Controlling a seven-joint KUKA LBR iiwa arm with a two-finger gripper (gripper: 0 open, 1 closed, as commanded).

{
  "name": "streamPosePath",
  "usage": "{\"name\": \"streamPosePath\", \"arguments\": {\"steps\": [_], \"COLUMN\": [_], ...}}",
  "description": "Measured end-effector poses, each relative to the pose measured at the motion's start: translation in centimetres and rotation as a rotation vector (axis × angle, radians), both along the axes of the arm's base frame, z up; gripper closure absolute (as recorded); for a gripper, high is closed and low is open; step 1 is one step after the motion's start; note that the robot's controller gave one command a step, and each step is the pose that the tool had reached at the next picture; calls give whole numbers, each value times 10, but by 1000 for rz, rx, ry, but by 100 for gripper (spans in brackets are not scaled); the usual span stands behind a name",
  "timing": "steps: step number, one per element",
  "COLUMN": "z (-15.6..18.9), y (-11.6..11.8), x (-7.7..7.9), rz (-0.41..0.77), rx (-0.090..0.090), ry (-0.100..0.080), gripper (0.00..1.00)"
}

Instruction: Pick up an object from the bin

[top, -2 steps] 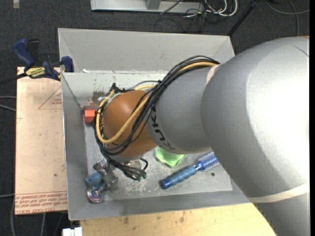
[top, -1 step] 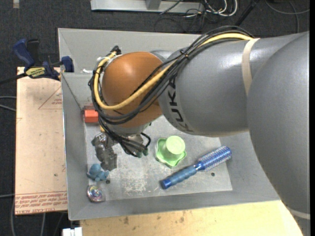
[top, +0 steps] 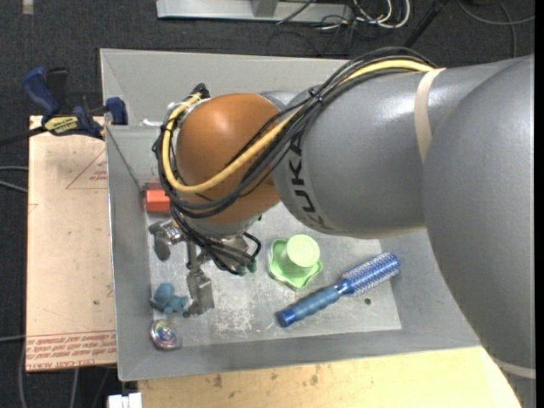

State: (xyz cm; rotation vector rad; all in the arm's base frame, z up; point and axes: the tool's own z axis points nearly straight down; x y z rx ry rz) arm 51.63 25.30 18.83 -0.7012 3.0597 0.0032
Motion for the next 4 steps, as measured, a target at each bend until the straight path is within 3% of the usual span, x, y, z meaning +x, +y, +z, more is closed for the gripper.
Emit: {"name": "streamPosePath", "arguments": {"steps": [1, 2, 3, 4], "z": [-109, -120, -118, 37], "y": [-35, -3, -6, -23], "x": [28, 2, 5, 3], "rz": [52, 72, 66, 200], "rx": [-5, 0, -1, 1], "ry": [8, 5, 2, -9], "gripper": [0, 0, 100, 100]}}
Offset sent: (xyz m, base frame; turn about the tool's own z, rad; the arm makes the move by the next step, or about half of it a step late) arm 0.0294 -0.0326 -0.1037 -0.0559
